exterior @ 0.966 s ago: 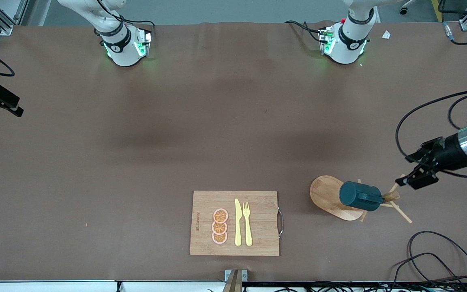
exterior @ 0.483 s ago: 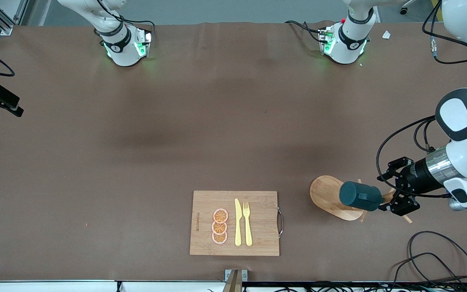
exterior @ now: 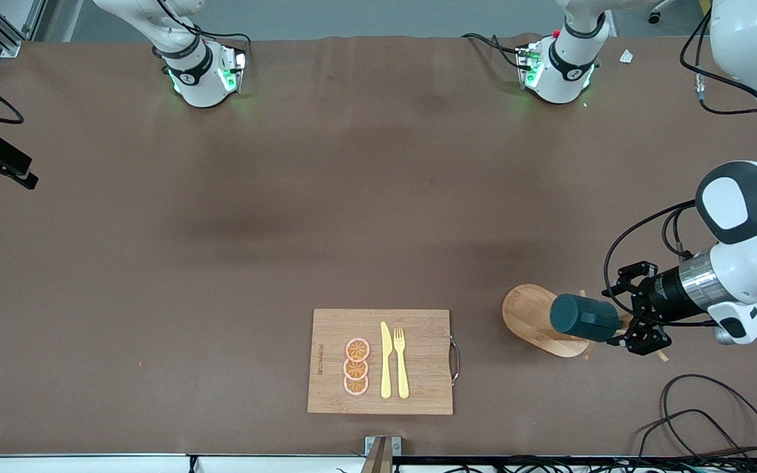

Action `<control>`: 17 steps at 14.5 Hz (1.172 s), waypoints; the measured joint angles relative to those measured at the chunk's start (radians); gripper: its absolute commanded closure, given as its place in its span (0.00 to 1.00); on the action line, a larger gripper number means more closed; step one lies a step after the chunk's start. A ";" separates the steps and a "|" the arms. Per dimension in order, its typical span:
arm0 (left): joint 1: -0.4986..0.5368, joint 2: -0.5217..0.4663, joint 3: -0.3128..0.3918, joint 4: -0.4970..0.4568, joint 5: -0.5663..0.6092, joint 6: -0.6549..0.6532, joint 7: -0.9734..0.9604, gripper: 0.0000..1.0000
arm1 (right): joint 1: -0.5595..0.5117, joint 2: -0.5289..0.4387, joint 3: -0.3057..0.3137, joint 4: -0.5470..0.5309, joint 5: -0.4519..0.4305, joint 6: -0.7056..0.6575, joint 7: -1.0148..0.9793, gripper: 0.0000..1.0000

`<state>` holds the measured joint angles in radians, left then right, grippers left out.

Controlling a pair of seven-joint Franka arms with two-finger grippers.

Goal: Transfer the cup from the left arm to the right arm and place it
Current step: 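Reach the left gripper to the teal mug hanging on the wooden stand, then close the left gripper on the teal mug and lift it off the peg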

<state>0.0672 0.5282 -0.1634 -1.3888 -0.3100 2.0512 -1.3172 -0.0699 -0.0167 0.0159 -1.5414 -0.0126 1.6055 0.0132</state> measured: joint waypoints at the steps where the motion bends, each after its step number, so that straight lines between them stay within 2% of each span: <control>1: -0.001 0.006 -0.002 0.000 0.000 0.000 -0.001 0.00 | 0.000 0.000 0.000 0.000 0.000 0.000 0.000 0.00; 13: -0.019 0.069 -0.006 0.000 0.000 0.000 -0.001 0.02 | 0.000 0.000 -0.001 0.000 0.000 0.000 0.000 0.00; 14: -0.018 0.072 -0.006 0.000 0.000 0.000 -0.001 0.05 | 0.000 0.000 -0.001 0.000 0.000 0.000 0.000 0.00; 17: -0.018 0.072 -0.006 0.001 0.000 0.000 -0.001 0.27 | 0.000 0.000 -0.001 0.000 0.000 0.000 0.000 0.00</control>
<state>0.0490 0.6005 -0.1691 -1.3876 -0.3102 2.0512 -1.3187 -0.0699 -0.0167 0.0147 -1.5415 -0.0126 1.6053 0.0132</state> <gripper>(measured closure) 0.088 0.000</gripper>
